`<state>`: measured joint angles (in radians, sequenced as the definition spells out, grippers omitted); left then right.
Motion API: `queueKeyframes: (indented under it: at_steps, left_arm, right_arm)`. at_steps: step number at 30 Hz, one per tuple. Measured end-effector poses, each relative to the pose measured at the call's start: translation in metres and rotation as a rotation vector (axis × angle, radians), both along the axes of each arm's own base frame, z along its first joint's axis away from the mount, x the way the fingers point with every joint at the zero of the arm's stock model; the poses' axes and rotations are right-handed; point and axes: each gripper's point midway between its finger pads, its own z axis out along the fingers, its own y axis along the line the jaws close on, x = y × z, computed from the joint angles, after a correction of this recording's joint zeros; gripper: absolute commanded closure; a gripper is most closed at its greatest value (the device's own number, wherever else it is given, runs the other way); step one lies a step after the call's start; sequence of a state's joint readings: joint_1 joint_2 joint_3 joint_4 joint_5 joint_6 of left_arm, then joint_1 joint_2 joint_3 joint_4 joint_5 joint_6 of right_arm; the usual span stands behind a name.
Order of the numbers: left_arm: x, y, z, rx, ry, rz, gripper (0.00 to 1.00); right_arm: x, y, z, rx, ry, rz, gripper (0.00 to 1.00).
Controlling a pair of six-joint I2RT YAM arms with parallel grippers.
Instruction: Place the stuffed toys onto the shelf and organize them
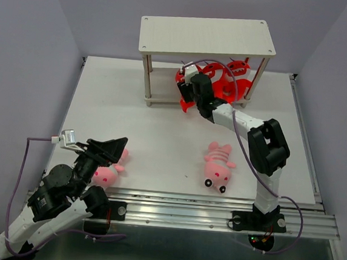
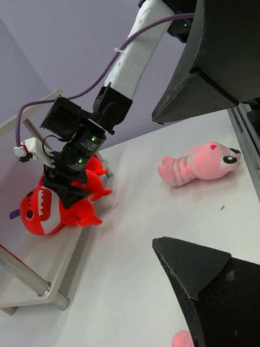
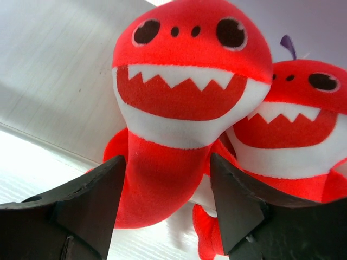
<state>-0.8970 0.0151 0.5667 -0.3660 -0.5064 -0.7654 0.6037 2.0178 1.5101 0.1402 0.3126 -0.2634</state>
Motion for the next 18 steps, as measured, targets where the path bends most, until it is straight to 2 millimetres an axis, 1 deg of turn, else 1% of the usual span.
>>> queueKeyframes:
  at_steps: [1,4,5,7,8,9,10,11,12,13,14,15,17,18]
  left_arm:
    - [0.000,0.000,0.000,0.000,0.000,-0.001,0.03]
    - [0.000,0.000,0.000,0.000,0.000,-0.002,0.03]
    - [0.000,0.000,0.000,0.000,0.000,-0.002,0.03]
    - [0.000,0.000,0.000,0.000,0.000,-0.002,0.03]
    - [0.000,0.000,0.000,0.000,0.000,-0.002,0.03]
    - [0.000,-0.001,0.000,0.000,0.000,-0.003,0.03]
    - [0.000,-0.001,0.000,0.000,0.000,-0.005,0.03]
    - [0.000,-0.001,0.000,0.000,0.000,-0.005,0.03]
    - [-0.001,-0.001,0.000,0.000,-0.001,-0.006,0.03]
    - [-0.001,-0.001,0.000,0.000,-0.001,-0.006,0.03]
    - [-0.001,-0.001,0.000,0.001,0.000,-0.007,0.03]
    - [-0.001,-0.001,0.000,0.000,-0.001,-0.008,0.03]
    - [-0.001,-0.001,0.000,0.000,-0.001,-0.009,0.03]
    - [-0.001,-0.001,0.000,0.001,-0.001,-0.009,0.02]
  right_arm:
    - [-0.001,0.000,0.002,0.005,-0.001,0.001,0.30]
    - [-0.003,0.000,0.018,0.026,-0.020,0.003,0.29]
    - [-0.004,-0.001,0.027,0.035,-0.032,0.004,0.27]
    - [-0.006,-0.002,0.043,0.051,-0.055,0.006,0.26]
    - [-0.008,-0.003,0.052,0.061,-0.069,0.008,0.23]
    - [-0.011,-0.004,0.062,0.072,-0.082,0.011,0.22]
    - [-0.012,-0.005,0.067,0.079,-0.089,0.014,0.20]
    - [-0.016,-0.005,0.074,0.085,-0.094,0.023,0.19]
    - [-0.021,-0.007,0.079,0.088,-0.095,0.032,0.14]
    - [-0.026,-0.008,0.085,0.091,-0.098,0.042,0.13]
    - [-0.029,-0.009,0.089,0.096,-0.100,0.048,0.08]
    - [-0.038,-0.009,0.094,0.091,-0.088,0.083,0.07]
    - [-0.051,-0.010,0.100,0.086,-0.076,0.127,0.00]
    - [-0.063,-0.013,0.104,0.083,-0.059,0.169,0.00]
